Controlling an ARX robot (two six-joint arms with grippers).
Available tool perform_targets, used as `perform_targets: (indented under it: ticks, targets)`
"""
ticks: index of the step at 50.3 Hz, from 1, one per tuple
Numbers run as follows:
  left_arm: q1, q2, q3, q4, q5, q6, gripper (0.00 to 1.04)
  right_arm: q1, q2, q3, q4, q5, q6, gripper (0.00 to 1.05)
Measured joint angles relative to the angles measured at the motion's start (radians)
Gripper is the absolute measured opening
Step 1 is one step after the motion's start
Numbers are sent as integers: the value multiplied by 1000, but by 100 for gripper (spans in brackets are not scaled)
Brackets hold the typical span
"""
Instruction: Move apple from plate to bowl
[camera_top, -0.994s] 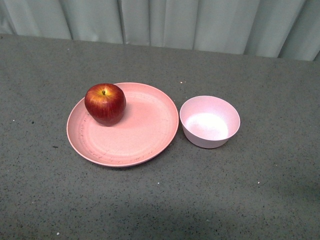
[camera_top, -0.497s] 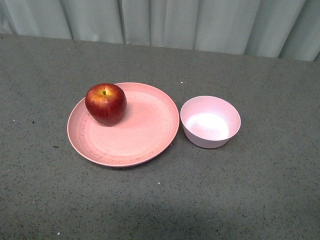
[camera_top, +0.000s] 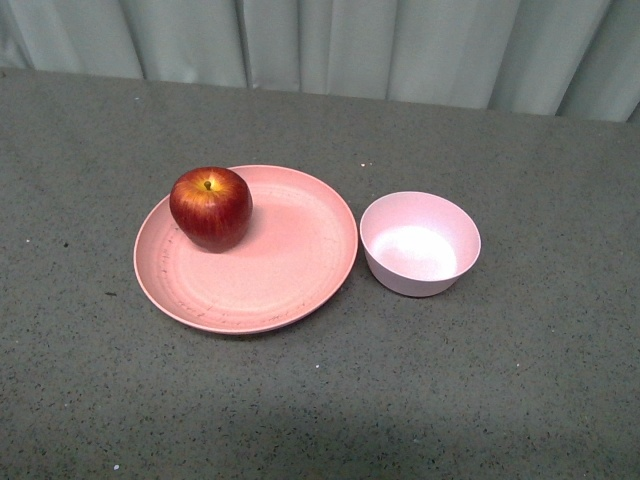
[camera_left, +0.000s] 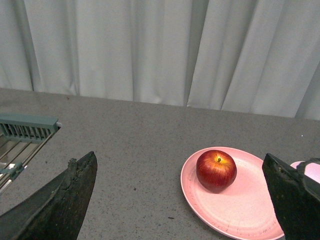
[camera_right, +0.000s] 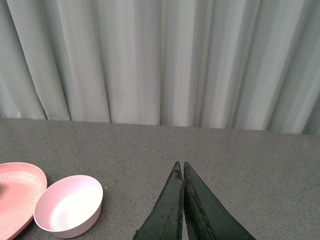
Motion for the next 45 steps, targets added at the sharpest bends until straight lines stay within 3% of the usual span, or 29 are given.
perform_targets:
  ticks: [25,29,38,45]
  targets:
    - [0,0,0,0,0,0,98,0,-163,0,-162,0,0,1]
    - [0,0,0,0,-1,0,98,0,-288,1,-322,-1,0,1]
    - [0,0,0,0,0,0,98,0,-330,1,-336,-1,0,1]
    - [0,0,0,0,0,0,98,0,-331,1,-336,-2,0,30]
